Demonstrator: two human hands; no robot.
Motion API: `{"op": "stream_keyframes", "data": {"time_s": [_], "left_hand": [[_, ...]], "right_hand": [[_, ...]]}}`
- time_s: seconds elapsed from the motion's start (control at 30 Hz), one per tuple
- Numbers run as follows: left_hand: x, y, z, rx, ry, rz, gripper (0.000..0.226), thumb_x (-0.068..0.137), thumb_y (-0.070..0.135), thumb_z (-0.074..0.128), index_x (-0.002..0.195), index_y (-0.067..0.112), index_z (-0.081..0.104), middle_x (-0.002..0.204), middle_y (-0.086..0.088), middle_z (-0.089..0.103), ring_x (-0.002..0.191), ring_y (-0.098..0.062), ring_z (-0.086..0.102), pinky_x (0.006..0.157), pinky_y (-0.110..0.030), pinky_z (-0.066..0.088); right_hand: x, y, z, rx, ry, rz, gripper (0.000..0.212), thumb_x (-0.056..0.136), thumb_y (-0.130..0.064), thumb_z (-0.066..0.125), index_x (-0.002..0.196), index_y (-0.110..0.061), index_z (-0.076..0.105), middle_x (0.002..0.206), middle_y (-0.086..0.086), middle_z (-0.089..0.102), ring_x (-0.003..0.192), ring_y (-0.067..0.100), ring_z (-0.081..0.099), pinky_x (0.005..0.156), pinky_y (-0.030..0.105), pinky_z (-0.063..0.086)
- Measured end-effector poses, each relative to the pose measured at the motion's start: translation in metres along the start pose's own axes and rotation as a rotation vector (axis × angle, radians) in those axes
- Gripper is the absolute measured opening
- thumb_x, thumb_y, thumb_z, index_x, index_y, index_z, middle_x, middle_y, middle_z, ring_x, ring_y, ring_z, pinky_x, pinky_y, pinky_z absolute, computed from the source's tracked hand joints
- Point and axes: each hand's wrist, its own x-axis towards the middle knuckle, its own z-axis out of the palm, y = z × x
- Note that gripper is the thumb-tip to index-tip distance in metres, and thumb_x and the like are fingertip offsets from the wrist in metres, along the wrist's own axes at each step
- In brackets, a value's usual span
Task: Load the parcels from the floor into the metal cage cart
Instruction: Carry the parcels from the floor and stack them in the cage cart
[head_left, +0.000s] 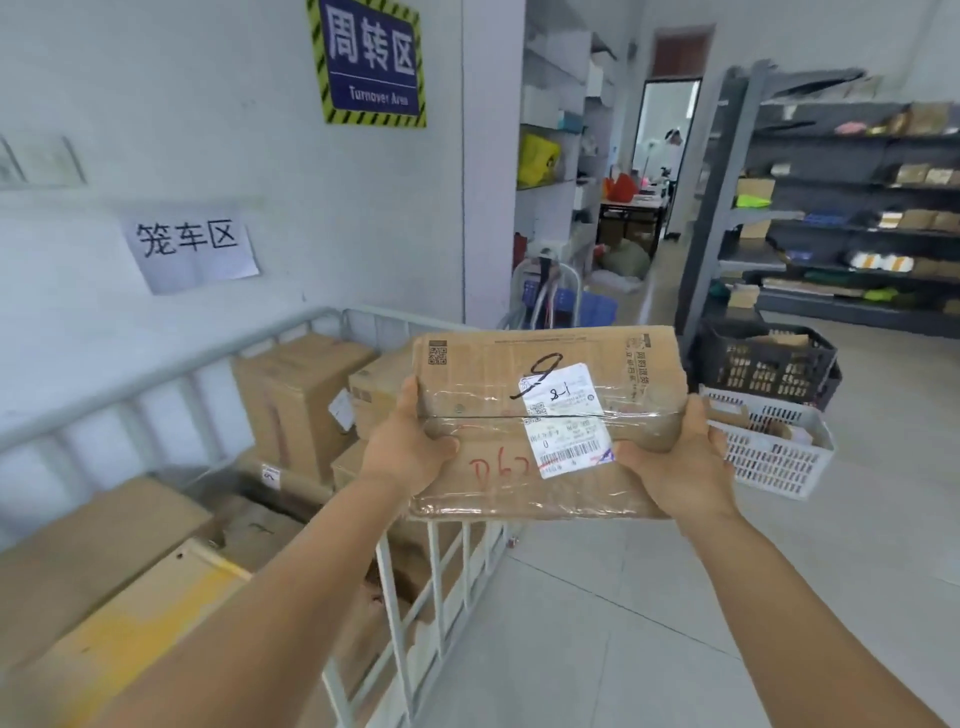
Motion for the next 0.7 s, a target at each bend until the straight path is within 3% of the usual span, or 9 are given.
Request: {"op": "stream_keyframes", "data": {"time_s": [0.2,0.5,0.63,0.7], "left_hand": [[0.017,-0.055,-0.09,-0.017,0.196,-0.078,0.073,0.086,0.015,0.064,0.143,0.036,0.022,0.101,0.007,0.061,0.091,-0.024,0.064,0.08,-0.036,0.053],[0.011,-0.154,-0.184,0.004,0.416,-0.357,0.08,0.084,0.019,0.064,0.148,0.036,0.019,0.109,0.002,0.065,0.098,-0.028,0.064,0.085,-0.039,0.053],[0.001,-0.197,-0.213,0.087,0.487,-0.542,0.087,0.085,0.025,0.065,0.152,0.029,0.01,0.126,-0.003,0.057,0.107,-0.03,0.059,0.085,-0.034,0.049],[-0.005,-0.216,-0.222,0.146,0.507,-0.647,0.083,0.086,0.026,0.065,0.152,0.024,0.015,0.126,-0.005,0.058,0.109,-0.03,0.057,0.084,-0.034,0.047]], "right_hand": [[0.003,-0.088,0.085,-0.008,-0.16,-0.164,0.096,0.067,-0.045,0.076,0.146,-0.033,0.022,0.136,0.005,0.036,0.125,0.034,0.044,0.103,0.048,0.041],[-0.016,-0.174,0.226,-0.056,-0.47,-0.361,0.107,0.078,-0.045,0.074,0.156,-0.027,0.002,0.161,0.006,0.014,0.143,0.032,0.027,0.109,0.048,0.033],[-0.03,-0.2,0.295,-0.034,-0.661,-0.426,0.11,0.073,-0.044,0.076,0.156,-0.03,0.005,0.158,0.003,0.024,0.141,0.029,0.031,0.11,0.047,0.035],[-0.04,-0.208,0.328,-0.043,-0.781,-0.427,0.118,0.059,-0.054,0.075,0.154,-0.033,0.008,0.153,0.0,0.035,0.136,0.031,0.038,0.108,0.05,0.038]]}}
